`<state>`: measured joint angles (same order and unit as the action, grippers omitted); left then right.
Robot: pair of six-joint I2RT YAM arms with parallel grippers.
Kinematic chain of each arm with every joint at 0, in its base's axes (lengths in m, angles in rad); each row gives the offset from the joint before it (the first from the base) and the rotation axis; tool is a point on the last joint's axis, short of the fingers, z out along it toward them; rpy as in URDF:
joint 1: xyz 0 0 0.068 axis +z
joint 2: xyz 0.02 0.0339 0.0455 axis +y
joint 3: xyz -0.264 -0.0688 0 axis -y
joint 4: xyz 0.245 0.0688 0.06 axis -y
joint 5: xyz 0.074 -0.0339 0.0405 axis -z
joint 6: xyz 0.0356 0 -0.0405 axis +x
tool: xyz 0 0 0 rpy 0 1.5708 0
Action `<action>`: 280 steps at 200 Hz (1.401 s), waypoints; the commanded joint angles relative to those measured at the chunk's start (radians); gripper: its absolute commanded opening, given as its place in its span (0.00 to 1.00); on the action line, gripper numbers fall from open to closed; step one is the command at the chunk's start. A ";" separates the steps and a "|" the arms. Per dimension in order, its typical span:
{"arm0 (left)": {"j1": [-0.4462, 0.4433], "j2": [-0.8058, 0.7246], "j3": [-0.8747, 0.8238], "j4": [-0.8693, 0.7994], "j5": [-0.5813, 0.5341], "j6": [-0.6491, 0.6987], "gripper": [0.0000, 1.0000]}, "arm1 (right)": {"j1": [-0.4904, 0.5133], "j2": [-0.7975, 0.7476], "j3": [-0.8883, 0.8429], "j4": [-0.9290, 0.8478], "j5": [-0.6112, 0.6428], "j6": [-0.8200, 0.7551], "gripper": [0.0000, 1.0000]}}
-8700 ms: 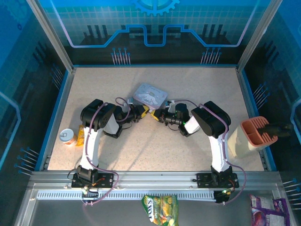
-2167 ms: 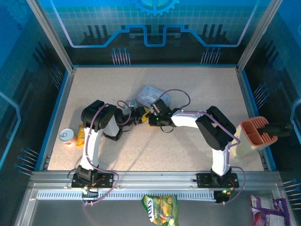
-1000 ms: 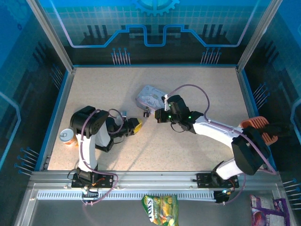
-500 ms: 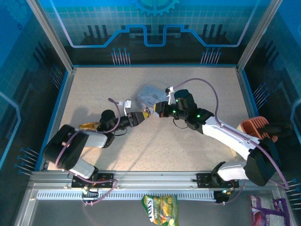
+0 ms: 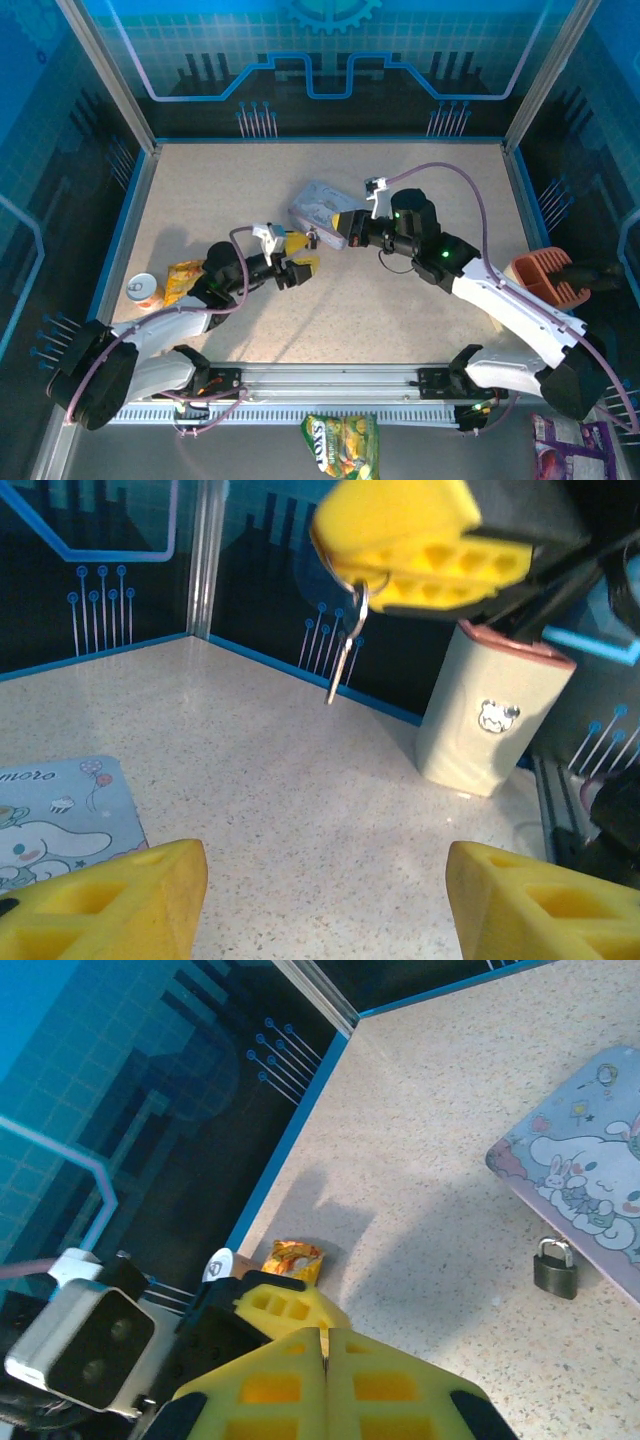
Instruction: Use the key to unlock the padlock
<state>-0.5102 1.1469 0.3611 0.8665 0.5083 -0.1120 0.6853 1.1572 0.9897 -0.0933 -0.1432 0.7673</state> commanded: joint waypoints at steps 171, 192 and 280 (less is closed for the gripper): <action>-0.108 0.238 0.050 0.394 -0.093 0.160 0.42 | 0.079 -0.033 -0.030 0.009 -0.027 0.034 0.00; -0.112 0.237 0.048 0.420 -0.100 0.153 0.38 | 0.083 -0.033 -0.031 0.011 -0.032 0.036 0.00; -0.121 0.261 0.022 0.460 -0.104 0.143 0.15 | 0.085 -0.041 -0.040 0.017 -0.025 0.041 0.00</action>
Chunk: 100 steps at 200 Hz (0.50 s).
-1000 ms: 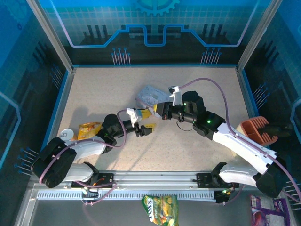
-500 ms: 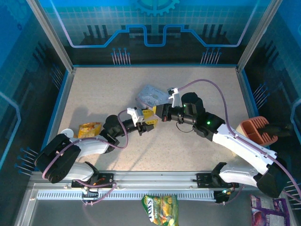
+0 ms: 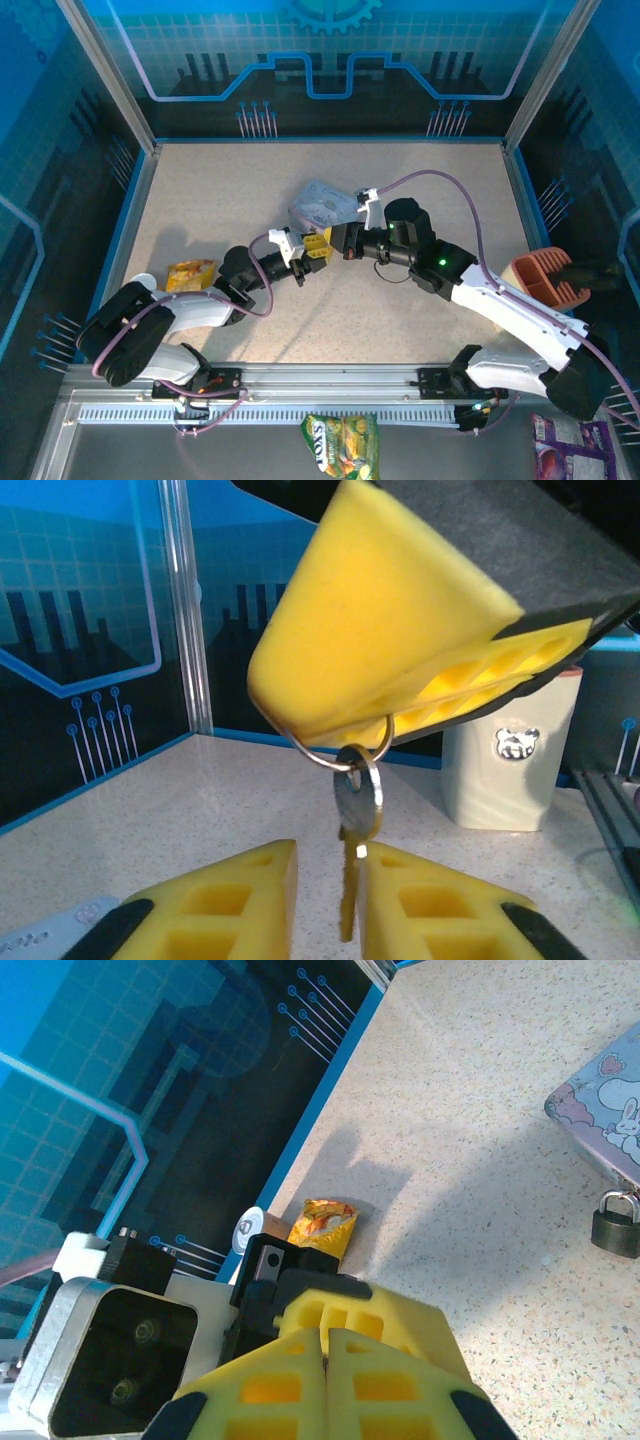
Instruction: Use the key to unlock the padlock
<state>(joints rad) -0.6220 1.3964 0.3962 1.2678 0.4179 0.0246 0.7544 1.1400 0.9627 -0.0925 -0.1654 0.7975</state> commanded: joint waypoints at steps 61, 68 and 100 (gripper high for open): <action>-0.010 -0.054 -0.046 -0.019 -0.025 0.005 0.00 | 0.005 -0.040 -0.031 0.000 0.031 -0.005 0.08; -0.010 -0.090 -0.045 -0.095 -0.022 0.014 0.00 | -0.005 -0.047 -0.037 -0.012 0.041 -0.016 0.18; -0.011 -0.334 0.046 -0.740 -0.043 0.101 0.00 | -0.128 -0.118 -0.145 -0.029 0.052 -0.086 0.45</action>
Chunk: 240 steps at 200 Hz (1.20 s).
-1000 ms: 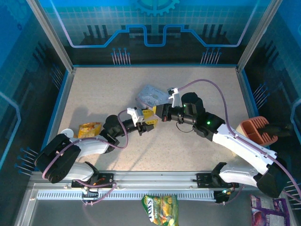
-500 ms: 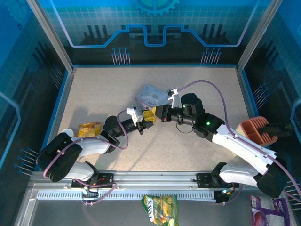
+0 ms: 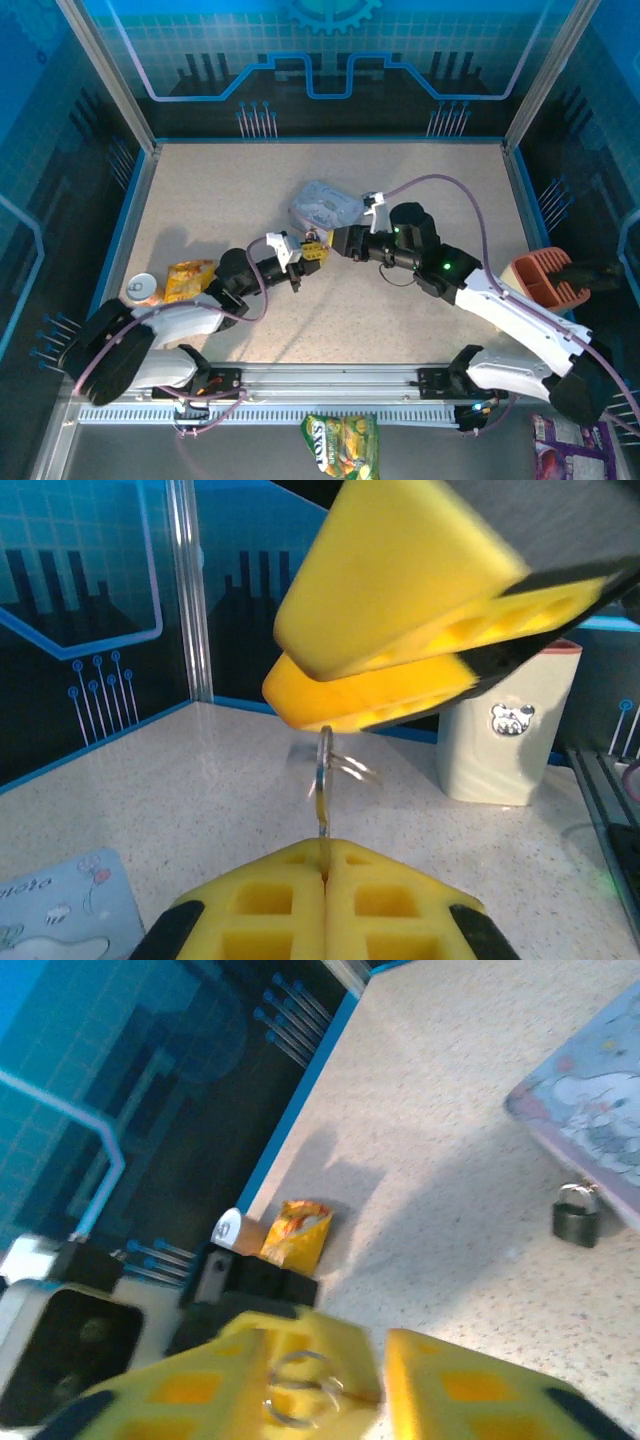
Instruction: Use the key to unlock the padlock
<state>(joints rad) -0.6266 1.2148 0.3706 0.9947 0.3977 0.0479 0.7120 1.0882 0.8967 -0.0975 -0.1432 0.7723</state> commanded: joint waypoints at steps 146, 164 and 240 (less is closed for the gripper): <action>-0.218 -0.121 0.692 -1.796 -0.016 0.416 0.00 | -0.163 -0.508 -0.349 0.070 -0.535 -0.604 0.62; -0.219 -0.089 0.736 -1.838 -0.012 0.438 0.00 | -0.136 -0.455 -0.354 0.123 -0.528 -0.597 0.60; -0.218 -0.002 0.785 -1.835 0.009 0.475 0.00 | -0.018 -0.247 -0.343 0.315 -0.487 -0.583 0.59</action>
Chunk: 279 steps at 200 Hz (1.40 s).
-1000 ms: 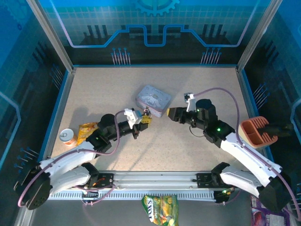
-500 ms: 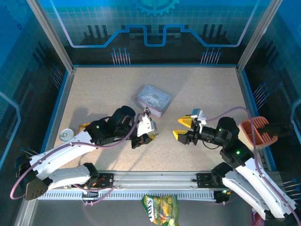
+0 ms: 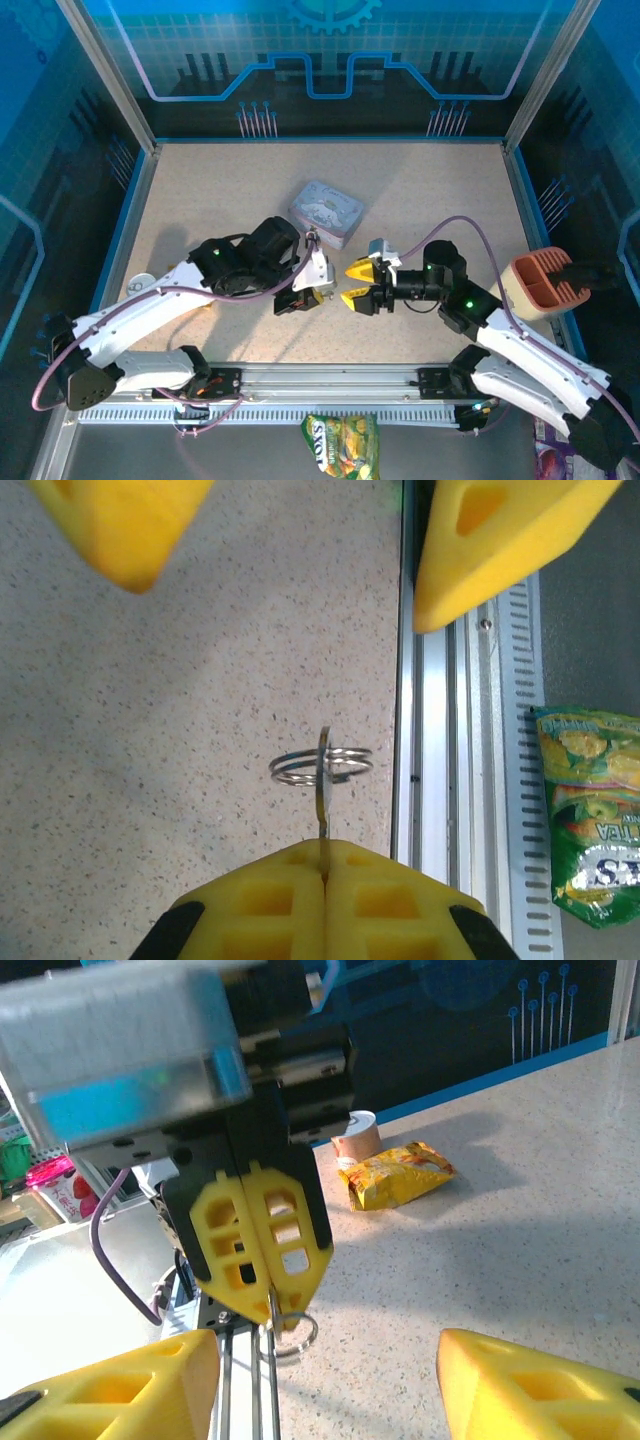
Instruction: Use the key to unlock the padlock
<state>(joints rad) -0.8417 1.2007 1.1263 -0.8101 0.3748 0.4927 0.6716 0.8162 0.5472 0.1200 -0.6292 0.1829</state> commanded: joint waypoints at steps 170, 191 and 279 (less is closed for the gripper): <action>-0.002 0.014 0.030 -0.021 -0.002 0.038 0.00 | 0.114 0.156 0.003 0.155 -0.003 0.007 0.19; -0.003 0.009 0.027 -0.020 -0.008 0.037 0.00 | 0.115 0.158 0.003 0.127 -0.011 0.011 0.18; -0.002 0.003 0.013 -0.014 -0.003 0.034 0.00 | 0.121 0.149 0.012 0.094 -0.021 0.007 0.02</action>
<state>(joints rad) -0.8417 1.2259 1.1381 -0.8230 0.3618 0.5076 0.7742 0.9688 0.5423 0.2466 -0.6273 0.1989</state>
